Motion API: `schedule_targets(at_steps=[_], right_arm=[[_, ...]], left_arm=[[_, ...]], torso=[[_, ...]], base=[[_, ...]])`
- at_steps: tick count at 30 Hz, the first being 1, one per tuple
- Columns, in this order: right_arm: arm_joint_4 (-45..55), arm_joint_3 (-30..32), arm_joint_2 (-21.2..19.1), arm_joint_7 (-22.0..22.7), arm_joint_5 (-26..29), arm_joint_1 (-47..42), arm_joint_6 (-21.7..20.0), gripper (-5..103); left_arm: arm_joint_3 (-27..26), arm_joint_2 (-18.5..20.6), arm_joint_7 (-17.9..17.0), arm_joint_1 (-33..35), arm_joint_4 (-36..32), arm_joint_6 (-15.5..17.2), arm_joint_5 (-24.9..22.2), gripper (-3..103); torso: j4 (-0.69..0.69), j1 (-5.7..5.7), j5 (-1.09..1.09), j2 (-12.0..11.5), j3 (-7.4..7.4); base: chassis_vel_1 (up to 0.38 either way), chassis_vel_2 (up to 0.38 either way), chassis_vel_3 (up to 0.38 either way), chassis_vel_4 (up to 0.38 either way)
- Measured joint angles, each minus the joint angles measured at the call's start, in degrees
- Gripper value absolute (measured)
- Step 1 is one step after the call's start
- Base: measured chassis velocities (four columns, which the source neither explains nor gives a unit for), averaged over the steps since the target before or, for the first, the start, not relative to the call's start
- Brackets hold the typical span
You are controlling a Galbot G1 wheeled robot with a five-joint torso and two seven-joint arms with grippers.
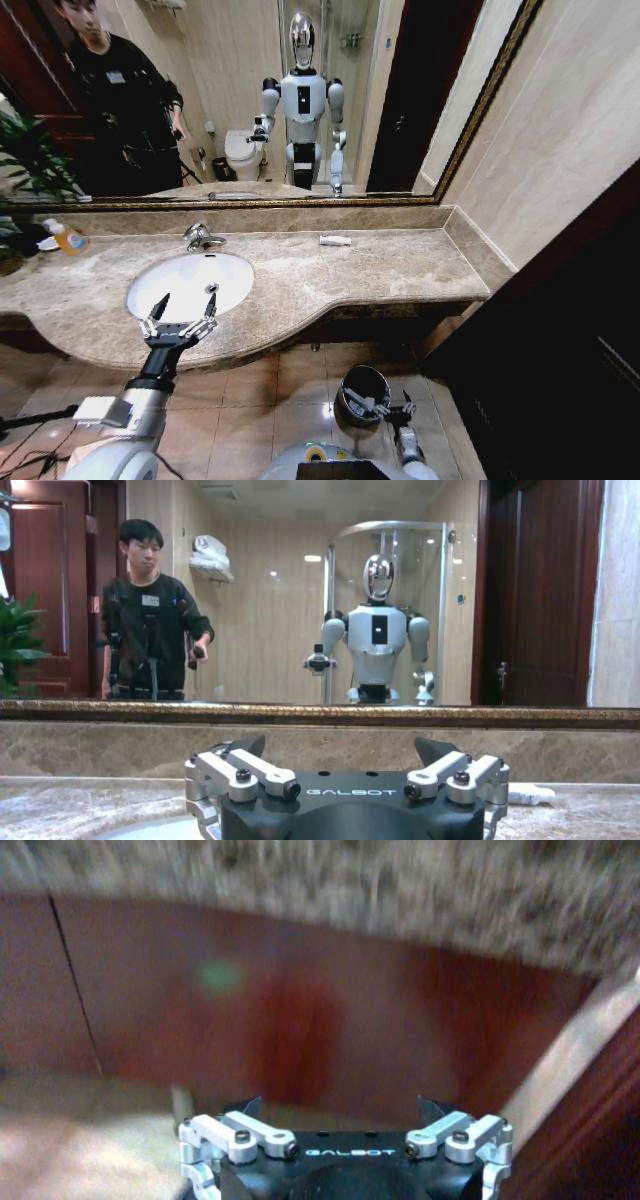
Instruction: Pick up the trash from the sink and place it in the trash bin.
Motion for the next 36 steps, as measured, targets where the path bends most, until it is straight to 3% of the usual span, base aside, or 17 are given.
schedule_targets(at_steps=[4, 11, 17, 19, 23, 25, 27, 29, 36], right_arm=[[8.27, 0.69, -1.35, 0.18, 0.65, -4.21, -1.11, 100], [33.53, 0.19, -4.08, 2.84, 0.91, -15.28, -6.13, 100], [43.66, -0.01, -5.81, 1.86, 1.85, -13.55, -10.85, 100], [45.23, 0.18, -7.26, -0.22, 4.85, -8.3, -14.53, 100], [44.61, 0.56, -8.88, -3.67, 8.08, -1.17, -17.85, 100], [42.84, 0.74, -10.63, -8.91, 12.05, 5.66, -22.1, 100], [42.53, 0.73, -10.82, -9.49, 12.47, 6.55, -22.62, 100], [38.12, 0.06, -12.19, -15.02, 16.88, 16.0, -26.37, 100], [25.84, -3.43, -13.57, -21.55, 23.65, 31.87, -29.51, 100]], left_arm=[[0.0, 0.0, 0.0, 0.0, 0.0, 0.0, 0.0, 100], [0.0, 0.0, 0.0, 0.0, 0.0, 0.0, 0.0, 100], [0.0, 0.0, 0.0, 0.0, 0.0, 0.0, 0.0, 100], [0.0, 0.0, 0.0, 0.0, 0.0, 0.0, 0.0, 100], [0.0, 0.0, 0.0, 0.0, 0.0, 0.0, 0.0, 100], [0.0, 0.0, 0.0, 0.0, 0.0, 0.0, 0.0, 100], [0.0, 0.0, 0.0, 0.0, 0.0, 0.0, 0.0, 100], [0.0, 0.0, 0.0, 0.0, 0.0, 0.0, 0.0, 100], [-0.01, 0.0, -0.01, 0.0, 0.0, 0.0, 0.0, 100]], torso=[[0.0, 0.0, -0.01, 0.0, 0.0], [-0.01, 0.0, -0.02, 0.0, 0.0], [-0.01, -0.01, -0.01, 0.0, 0.0], [-0.01, -0.01, -0.01, 0.0, 0.0], [0.01, 0.0, 0.01, 0.0, 0.0], [0.0, 0.01, 0.01, 0.0, 0.01], [0.0, 0.01, 0.0, 0.0, 0.01], [-0.01, 0.0, 0.0, 0.0, 0.01], [0.01, 0.01, -0.01, -0.01, 0.02]], base=[[0.0, 0.0, 0.0, 0.0], [0.0, 0.0, 0.0, 0.0], [0.0, 0.0, 0.0, 0.0], [0.0, 0.0, 0.0, 0.0], [0.0, 0.0, 0.0, 0.0], [0.0, 0.0, 0.0, 0.0], [0.0, 0.0, 0.0, 0.0], [0.0, 0.0, 0.0, 0.0], [0.0, 0.0, 0.0, 0.0]])
